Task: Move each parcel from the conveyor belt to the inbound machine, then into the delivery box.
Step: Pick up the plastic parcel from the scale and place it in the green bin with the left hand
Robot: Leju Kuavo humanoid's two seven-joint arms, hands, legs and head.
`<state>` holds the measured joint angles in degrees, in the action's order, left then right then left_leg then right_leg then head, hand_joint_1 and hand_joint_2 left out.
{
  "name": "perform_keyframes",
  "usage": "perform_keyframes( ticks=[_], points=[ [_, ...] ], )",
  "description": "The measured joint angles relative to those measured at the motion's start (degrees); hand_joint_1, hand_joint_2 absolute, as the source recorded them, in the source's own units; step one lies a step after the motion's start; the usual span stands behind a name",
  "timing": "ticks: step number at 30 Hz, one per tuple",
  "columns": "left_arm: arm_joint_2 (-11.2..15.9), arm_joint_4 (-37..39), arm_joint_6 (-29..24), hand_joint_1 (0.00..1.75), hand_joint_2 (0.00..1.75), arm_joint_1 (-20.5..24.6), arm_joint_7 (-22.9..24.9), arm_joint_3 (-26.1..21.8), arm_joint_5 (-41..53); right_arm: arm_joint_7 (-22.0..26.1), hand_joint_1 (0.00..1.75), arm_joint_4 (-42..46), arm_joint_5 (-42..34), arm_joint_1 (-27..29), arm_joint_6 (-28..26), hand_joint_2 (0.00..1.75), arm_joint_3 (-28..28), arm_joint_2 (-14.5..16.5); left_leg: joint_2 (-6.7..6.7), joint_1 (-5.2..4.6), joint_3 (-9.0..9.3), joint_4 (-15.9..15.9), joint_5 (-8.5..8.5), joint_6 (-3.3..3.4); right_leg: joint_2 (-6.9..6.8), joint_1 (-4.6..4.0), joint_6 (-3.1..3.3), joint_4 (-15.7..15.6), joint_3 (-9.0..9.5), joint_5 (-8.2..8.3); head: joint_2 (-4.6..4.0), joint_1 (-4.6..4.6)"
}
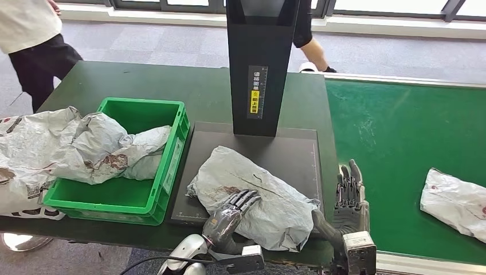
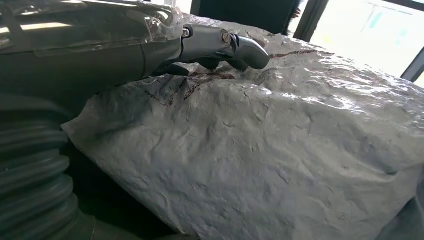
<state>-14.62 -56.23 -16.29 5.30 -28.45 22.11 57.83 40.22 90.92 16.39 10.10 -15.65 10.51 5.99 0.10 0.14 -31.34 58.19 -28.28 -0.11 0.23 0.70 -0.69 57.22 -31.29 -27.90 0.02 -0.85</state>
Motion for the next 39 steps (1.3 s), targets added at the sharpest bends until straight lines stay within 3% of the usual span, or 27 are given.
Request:
perform_keyframes(
  ticks=[6, 7, 10, 11, 18, 31, 39],
  points=[
    [-0.3, 3.4, 0.4, 0.0, 1.75, 1.1, -0.4, 0.6, -0.3, 0.0, 0.0, 0.4, 0.0, 0.0, 0.0, 1.75, 0.0, 0.0, 0.0, 0.0, 0.0, 0.0, 0.0, 0.0, 0.0, 0.0, 0.0, 0.0, 0.0, -0.01, 0.0, 0.0],
    [-0.4, 3.9, 0.7, 0.36, 1.75, 1.3, -0.5, 0.6, -0.5, 0.0, 0.0, 0.4, -0.1, -0.1, 0.0, 1.75, 0.0, 0.0, 0.01, 0.0, 0.0, 0.0, 0.0, 0.0, 0.0, 0.0, 0.0, 0.0, 0.0, -0.01, 0.0, 0.0],
    [-0.6, 6.3, 1.5, 1.67, 1.75, 2.5, -1.4, 0.8, -1.0, 0.0, 0.0, 0.3, -0.3, -0.7, -0.4, 1.75, 0.0, 0.0, -0.02, 0.0, 0.01, 0.0, 0.0, 0.0, -0.02, 0.0, 0.0, 0.0, 0.02, -0.01, 0.0, 0.0],
    [-0.7, 7.1, 1.5, 1.75, 1.75, 2.9, -1.8, 0.8, -1.2, 0.0, 0.0, 0.3, -0.5, -0.9, -0.5, 1.75, 0.0, 0.0, -0.02, 0.0, 0.02, 0.0, 0.0, 0.0, -0.03, 0.0, 0.0, 0.0, 0.04, -0.01, 0.0, 0.0],
    [-1.0, 8.7, -1.0, 1.75, 1.75, 4.1, -5.7, 0.8, -4.7, 0.0, 0.0, 0.2, -1.0, -2.1, 0.0, 1.75, 0.0, 0.0, -0.02, 0.0, 0.04, 0.0, 0.01, 0.0, -0.03, 0.0, -0.01, 0.0, 0.1, 0.01, 0.0, 0.0],
    [-1.0, 5.9, -1.1, 1.75, 1.75, 3.8, -6.2, 0.6, -5.7, 0.0, 0.0, -1.3, -1.3, -4.1, 1.2, 1.75, 0.0, 0.1, -0.03, 0.0, 0.01, 0.0, 0.01, 0.0, -0.03, -0.01, 0.0, 0.0, 0.07, 0.0, 0.0, 0.0],
    [-0.6, 1.2, -2.3, 1.75, 1.75, 1.6, -9.5, -0.7, -9.9, 0.0, 0.0, -1.6, -2.0, -3.7, 1.2, 1.75, 0.0, 0.1, -0.03, 0.0, -0.01, 0.0, 0.01, 0.0, -0.03, -0.01, 0.0, 0.0, 0.04, 0.0, 0.0, 0.0]
  ],
)
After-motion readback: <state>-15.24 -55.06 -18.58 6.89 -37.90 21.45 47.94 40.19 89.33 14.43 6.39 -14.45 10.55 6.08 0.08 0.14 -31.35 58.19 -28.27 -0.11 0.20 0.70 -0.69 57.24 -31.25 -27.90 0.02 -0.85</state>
